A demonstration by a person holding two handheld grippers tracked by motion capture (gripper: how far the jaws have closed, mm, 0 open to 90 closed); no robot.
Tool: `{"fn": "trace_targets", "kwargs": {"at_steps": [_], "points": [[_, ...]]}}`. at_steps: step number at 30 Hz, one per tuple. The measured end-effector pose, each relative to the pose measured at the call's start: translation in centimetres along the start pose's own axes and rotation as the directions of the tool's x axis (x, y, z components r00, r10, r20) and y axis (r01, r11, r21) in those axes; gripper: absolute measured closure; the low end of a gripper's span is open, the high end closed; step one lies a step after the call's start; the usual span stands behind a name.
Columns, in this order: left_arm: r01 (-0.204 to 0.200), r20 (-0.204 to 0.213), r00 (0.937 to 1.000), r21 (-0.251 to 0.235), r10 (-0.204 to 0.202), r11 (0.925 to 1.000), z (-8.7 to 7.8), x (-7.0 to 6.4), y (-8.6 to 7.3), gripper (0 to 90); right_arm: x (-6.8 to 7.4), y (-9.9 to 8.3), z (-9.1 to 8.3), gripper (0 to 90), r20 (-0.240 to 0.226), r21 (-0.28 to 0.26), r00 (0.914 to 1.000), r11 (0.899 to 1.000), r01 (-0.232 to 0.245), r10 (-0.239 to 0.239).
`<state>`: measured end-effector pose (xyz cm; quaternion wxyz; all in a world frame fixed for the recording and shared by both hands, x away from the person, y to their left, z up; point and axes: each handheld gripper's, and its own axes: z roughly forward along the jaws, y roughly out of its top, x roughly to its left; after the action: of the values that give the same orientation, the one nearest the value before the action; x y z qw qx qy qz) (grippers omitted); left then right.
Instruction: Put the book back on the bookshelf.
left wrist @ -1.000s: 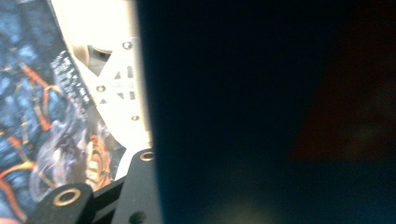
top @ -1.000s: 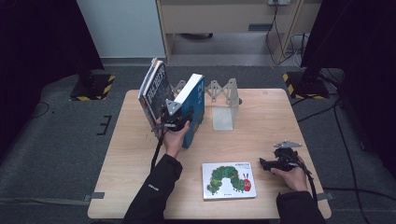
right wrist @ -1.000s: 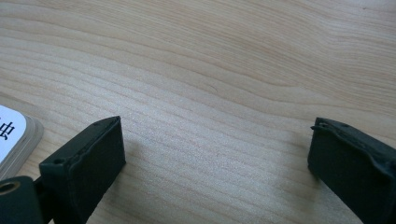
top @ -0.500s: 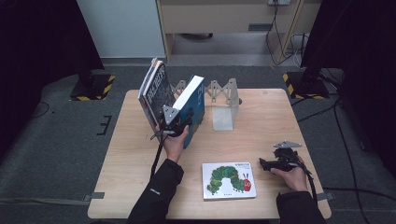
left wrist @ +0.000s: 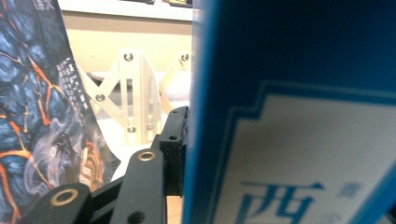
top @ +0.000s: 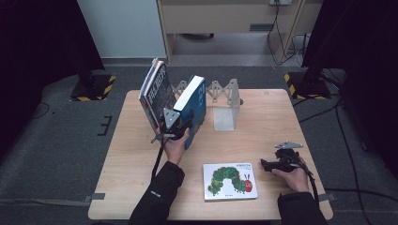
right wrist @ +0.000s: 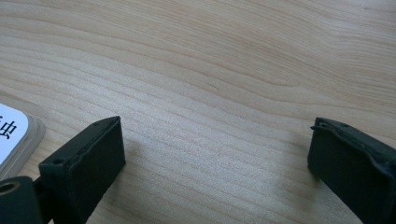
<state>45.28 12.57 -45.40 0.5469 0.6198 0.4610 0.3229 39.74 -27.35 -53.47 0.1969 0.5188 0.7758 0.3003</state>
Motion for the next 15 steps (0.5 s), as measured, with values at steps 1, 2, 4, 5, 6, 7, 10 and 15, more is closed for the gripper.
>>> {"fn": "trace_targets", "kwargs": {"at_steps": [1,2,4,5,6,7,10,15], "points": [[0.003,-0.004,1.0,0.001,-0.003,1.0,0.1,0.0,0.0,59.4,0.0,0.0,0.0,4.1,-0.001,0.0,1.0,1.0,0.0,0.0],[0.006,-0.008,0.9999,0.001,-0.006,1.0,0.1,0.0,0.1,59.5,0.0,0.0,0.0,4.1,-0.004,0.002,1.0,1.0,0.0,0.0],[0.005,-0.018,0.9998,-0.001,-0.005,1.0,0.2,0.0,0.1,59.8,0.0,0.0,0.0,4.0,-0.004,0.0,1.0,1.0,0.002,-0.002],[0.006,-0.018,0.9998,-0.001,-0.006,1.0,0.3,0.0,0.1,59.8,0.0,0.0,0.0,4.0,-0.004,-0.001,1.0,1.0,0.002,-0.002],[0.003,-0.019,0.9998,0.002,-0.003,1.0,0.4,-0.1,0.2,59.9,0.0,0.0,0.0,4.0,-0.004,-0.001,1.0,1.0,0.003,-0.003],[-0.002,-0.019,0.9998,0.005,0.002,1.0,0.5,-0.2,0.2,59.9,-0.1,0.0,0.0,4.0,-0.004,-0.001,1.0,1.0,0.003,-0.003],[0.002,-0.008,1.0,0.008,-0.002,1.0,0.8,-0.5,0.2,59.9,0.0,0.0,0.0,4.0,-0.005,-0.002,1.0,1.0,0.004,-0.004],[-0.001,-0.023,0.9997,0.013,0.002,0.9999,1.4,-1.2,0.3,59.9,0.0,0.0,0.0,4.0,-0.005,-0.002,1.0,1.0,0.003,-0.003]]}}
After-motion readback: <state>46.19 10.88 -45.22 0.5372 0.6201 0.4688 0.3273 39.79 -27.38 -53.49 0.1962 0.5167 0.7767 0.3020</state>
